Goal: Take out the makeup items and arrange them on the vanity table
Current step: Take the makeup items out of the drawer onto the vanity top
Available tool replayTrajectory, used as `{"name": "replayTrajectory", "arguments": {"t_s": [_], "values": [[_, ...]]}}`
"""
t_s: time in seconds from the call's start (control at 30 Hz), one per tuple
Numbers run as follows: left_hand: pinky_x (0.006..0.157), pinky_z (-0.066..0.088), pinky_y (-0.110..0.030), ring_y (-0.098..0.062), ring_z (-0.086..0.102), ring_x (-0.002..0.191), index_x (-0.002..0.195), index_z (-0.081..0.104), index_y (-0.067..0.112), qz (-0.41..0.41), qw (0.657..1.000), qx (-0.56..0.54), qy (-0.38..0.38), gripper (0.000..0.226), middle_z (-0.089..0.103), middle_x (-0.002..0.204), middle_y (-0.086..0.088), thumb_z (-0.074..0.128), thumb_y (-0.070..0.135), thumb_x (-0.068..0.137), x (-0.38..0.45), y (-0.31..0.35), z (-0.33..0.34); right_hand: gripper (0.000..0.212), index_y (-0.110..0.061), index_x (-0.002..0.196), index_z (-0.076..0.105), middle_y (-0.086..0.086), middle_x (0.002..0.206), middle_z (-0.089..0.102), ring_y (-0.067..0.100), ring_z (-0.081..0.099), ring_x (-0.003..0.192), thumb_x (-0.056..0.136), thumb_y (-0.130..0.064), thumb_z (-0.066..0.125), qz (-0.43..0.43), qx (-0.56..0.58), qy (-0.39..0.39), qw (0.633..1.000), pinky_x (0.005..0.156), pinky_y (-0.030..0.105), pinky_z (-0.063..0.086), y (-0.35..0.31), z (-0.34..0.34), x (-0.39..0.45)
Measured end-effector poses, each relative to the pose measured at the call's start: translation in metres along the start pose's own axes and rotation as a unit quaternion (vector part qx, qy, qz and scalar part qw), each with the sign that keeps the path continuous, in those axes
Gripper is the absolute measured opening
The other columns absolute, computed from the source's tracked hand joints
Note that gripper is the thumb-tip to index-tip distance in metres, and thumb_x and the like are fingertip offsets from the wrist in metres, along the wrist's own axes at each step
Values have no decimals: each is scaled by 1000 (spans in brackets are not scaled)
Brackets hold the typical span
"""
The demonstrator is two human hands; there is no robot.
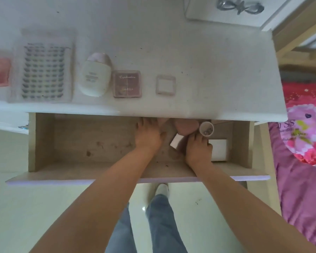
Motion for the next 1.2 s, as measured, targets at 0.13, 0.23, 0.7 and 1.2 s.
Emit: {"name": "replayTrajectory", "arguments": {"t_s": [0.13, 0.23, 0.7, 1.2], "values": [[95, 32, -36, -31, 38, 120, 125, 44, 6, -61, 998, 3, 22, 42, 47, 129, -15, 43, 33, 93, 17, 12, 8, 55, -3, 131, 25, 19, 129, 36, 34, 41, 115, 87, -21, 51, -58, -38, -16, 997, 85, 38, 41, 0, 5, 5], [88, 39, -35, -31, 41, 118, 125, 41, 3, -86, 996, 5, 1, 41, 45, 127, -16, 47, 26, 91, 16, 10, 9, 84, -6, 138, 12, 17, 128, 33, 34, 41, 113, 79, -42, 60, -104, -84, -35, 990, 83, 37, 43, 0, 9, 7], [77, 24, -25, -21, 35, 96, 106, 46, 8, -29, 998, -49, -24, 44, 39, 97, -4, 60, 33, 72, -100, -10, -57, 66, -33, 144, 4, 12, 126, 35, 26, 41, 105, 89, -40, 39, -336, -76, -71, 936, 87, 32, 41, 39, -32, -34], [76, 30, -34, -31, 39, 108, 138, 23, 24, 51, 987, 72, 135, 51, 34, 128, -17, 38, 19, 90, -17, 115, -106, 56, -18, 141, 25, 21, 135, 33, 36, 36, 116, 89, -31, 43, -200, -42, 178, 963, 93, 43, 34, 99, -151, 19]]}}
Point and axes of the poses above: each hand's wrist, its own x-axis towards the middle knuckle, its own z-axis out of the palm, y = z × x, the point moved 5 cm from there along x, towards the middle knuckle
